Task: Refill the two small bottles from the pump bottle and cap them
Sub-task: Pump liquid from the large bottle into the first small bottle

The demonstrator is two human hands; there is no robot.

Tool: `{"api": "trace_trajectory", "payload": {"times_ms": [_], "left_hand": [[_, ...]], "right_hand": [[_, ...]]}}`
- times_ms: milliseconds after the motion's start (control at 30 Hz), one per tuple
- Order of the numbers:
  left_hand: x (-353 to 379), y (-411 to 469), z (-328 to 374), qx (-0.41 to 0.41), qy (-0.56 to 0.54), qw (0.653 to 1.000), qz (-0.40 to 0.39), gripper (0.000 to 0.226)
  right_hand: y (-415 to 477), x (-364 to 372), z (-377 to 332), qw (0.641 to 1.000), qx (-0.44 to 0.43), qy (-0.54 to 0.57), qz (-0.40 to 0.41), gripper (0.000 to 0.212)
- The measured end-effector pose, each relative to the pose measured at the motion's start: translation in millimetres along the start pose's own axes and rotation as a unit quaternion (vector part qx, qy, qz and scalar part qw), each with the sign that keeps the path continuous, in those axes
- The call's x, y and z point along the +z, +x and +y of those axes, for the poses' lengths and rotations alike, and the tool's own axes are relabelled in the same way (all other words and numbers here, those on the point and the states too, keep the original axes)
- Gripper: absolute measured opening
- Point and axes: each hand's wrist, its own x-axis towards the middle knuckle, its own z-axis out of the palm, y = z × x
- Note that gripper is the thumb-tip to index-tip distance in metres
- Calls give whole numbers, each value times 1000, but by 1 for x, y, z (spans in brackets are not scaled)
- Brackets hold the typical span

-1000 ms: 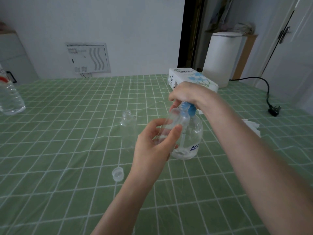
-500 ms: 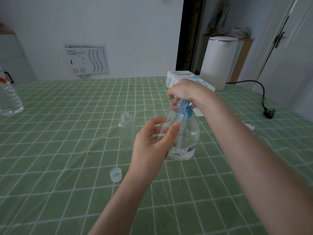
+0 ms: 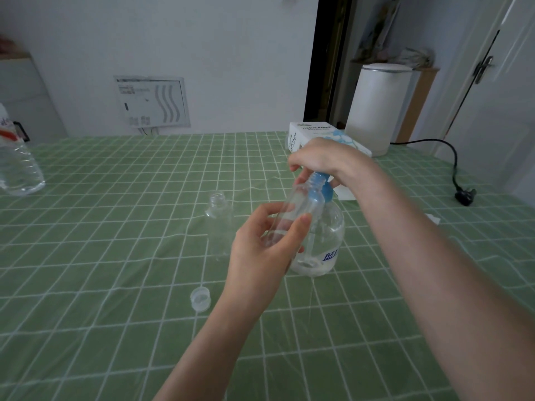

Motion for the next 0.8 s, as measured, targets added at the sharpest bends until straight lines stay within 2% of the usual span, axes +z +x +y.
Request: {"api": "trace_trajectory", "payload": {"times_ms": [67,167,333,600,733,800], "left_hand": [[0,0,1,2,0,1000,0,20],[0,-1,3,2,-2,1000,0,28],[0,-1,2,-4,0,1000,-4,15],[-1,-2,0,-11,5,1000,-3,16],[-1,-3,2,-10,3,1000,-7,26],[-1,-3,4,-7,-1,1000,-11,31]], "right_hand": [[0,-4,-2,1000,-2,-4,5,25],[-1,-4,-4,1000,4,-4,1,15],[-3,-1,-1,1000,17,16,-15,13],[-4,8,3,1000,11,17,-12,16],[-5,2,0,1000,2,27,-6,11],[-4,-2,-3,1000,0,18,-3,24]]}}
